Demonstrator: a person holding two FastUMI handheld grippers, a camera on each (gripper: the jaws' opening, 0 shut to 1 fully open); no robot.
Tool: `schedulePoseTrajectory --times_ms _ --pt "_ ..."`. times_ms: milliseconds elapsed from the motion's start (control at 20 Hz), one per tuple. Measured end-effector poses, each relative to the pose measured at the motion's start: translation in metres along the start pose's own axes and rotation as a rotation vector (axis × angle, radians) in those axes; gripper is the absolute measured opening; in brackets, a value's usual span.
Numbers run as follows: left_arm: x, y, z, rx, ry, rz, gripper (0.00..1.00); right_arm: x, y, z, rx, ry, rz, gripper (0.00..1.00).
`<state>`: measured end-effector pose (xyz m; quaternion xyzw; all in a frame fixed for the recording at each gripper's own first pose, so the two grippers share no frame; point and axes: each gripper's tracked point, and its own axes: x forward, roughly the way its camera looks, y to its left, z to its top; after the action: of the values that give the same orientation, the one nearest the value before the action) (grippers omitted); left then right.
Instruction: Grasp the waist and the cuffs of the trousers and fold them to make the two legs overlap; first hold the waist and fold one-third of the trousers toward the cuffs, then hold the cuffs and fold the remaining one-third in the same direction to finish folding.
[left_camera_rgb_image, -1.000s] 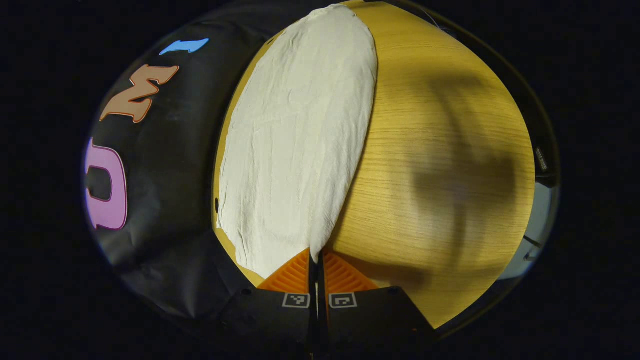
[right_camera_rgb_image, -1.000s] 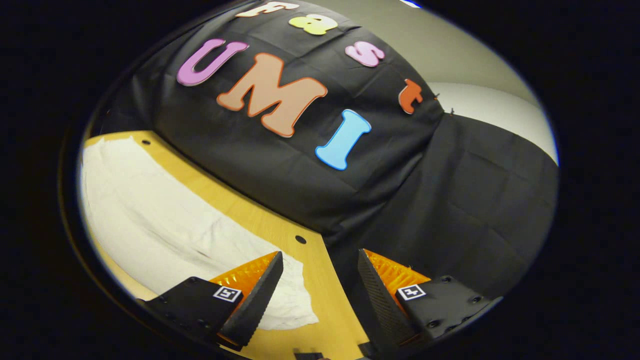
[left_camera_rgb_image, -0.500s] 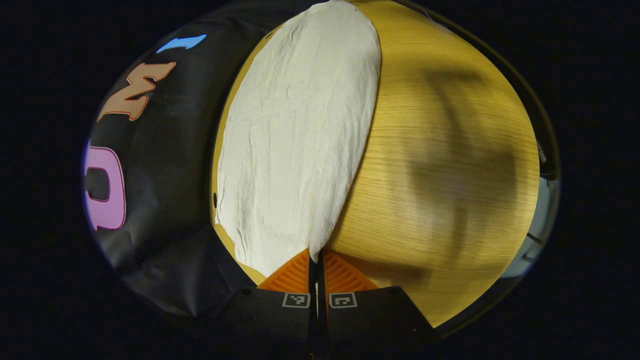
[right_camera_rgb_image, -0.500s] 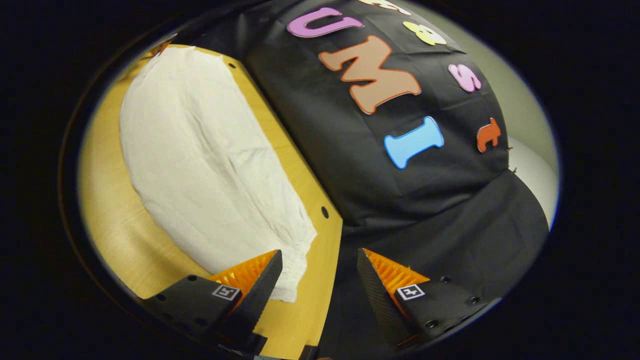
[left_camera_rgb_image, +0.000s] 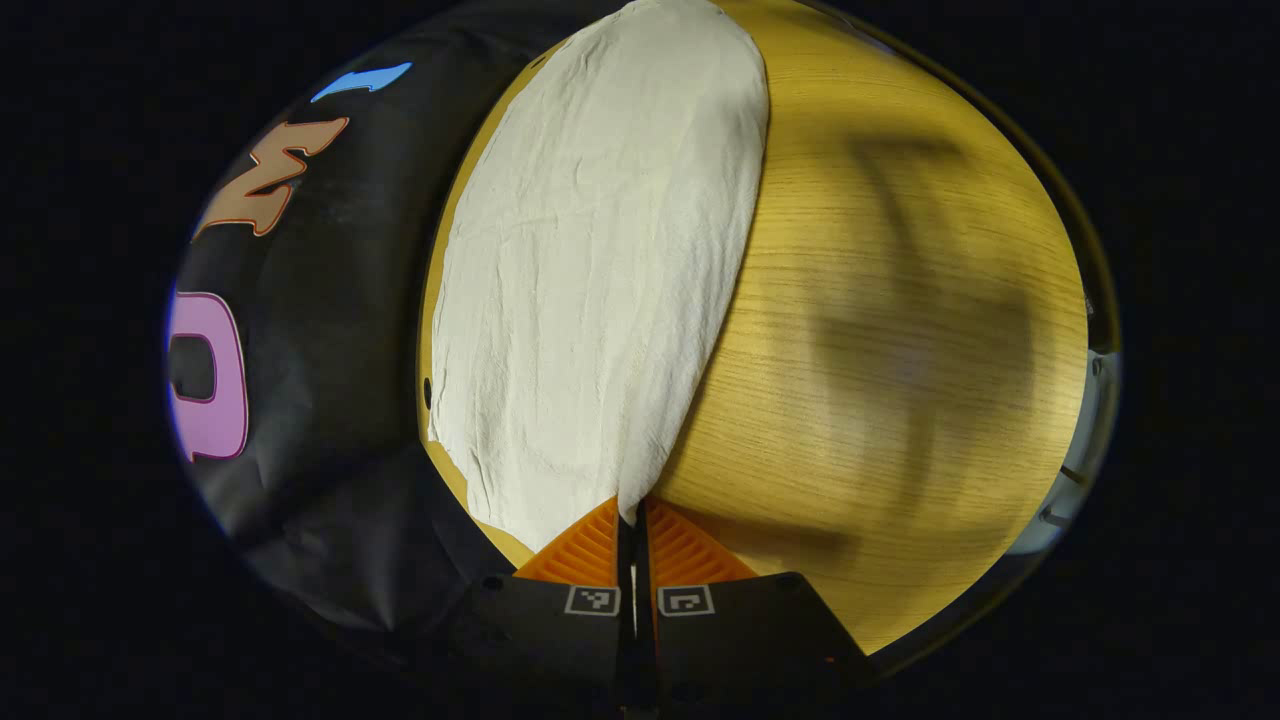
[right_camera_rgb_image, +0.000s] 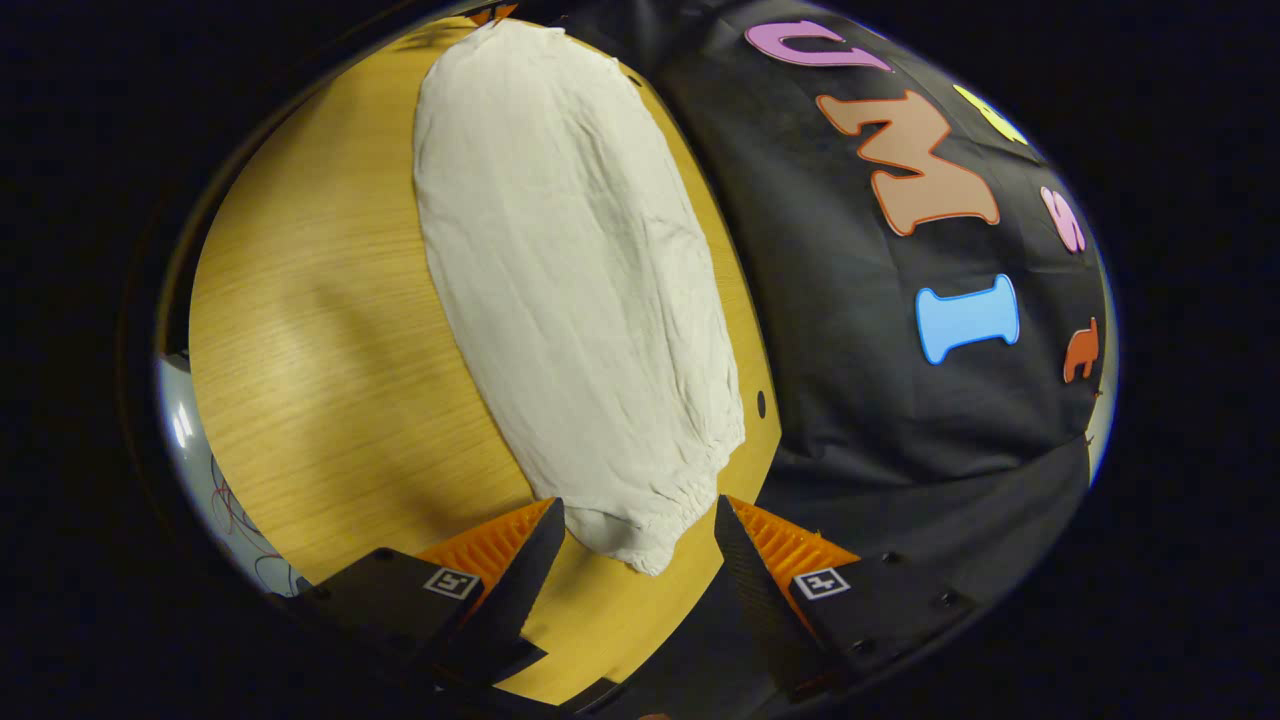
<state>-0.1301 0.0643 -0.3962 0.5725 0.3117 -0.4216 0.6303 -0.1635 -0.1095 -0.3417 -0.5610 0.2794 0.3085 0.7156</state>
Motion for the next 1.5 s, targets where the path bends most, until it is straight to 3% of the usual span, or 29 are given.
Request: schedulePoseTrajectory --times_ms 250,700,850,900,1050,1100,1200,1300,1500 --pt "0.000 -0.001 0.000 -0.003 0.006 0.005 0.00 0.016 0.015 -0.017 -0.069 0.035 0.065 0.97" --pt "0.001 -0.001 -0.001 -0.016 0.023 0.014 0.00 0.049 0.001 -0.021 -0.085 0.067 0.034 0.87" --pt "0.001 -0.001 -0.001 -0.017 0.030 0.019 0.00 0.056 0.006 -0.024 -0.079 0.082 0.048 0.73" --pt "0.001 -0.001 -0.001 -0.018 0.031 0.019 0.00 0.058 0.008 -0.023 -0.082 0.088 0.052 0.60" --pt "0.002 -0.001 -0.001 -0.024 0.031 0.026 0.00 0.057 0.018 -0.025 -0.102 0.090 0.076 0.36" --pt "0.001 -0.001 -0.001 -0.027 0.031 0.031 0.00 0.056 0.020 -0.025 -0.107 0.092 0.079 0.18" --pt "0.001 -0.001 -0.002 -0.040 0.034 0.035 0.00 0.055 0.016 -0.025 -0.095 0.104 0.091 0.05" --pt "0.000 0.006 -0.001 -0.070 0.030 0.063 0.00 0.055 0.010 -0.027 -0.055 0.117 0.093 0.08" --pt "-0.016 0.034 0.002 -0.144 0.020 0.136 0.00 0.051 -0.031 -0.013 -0.030 0.098 0.008 0.05"
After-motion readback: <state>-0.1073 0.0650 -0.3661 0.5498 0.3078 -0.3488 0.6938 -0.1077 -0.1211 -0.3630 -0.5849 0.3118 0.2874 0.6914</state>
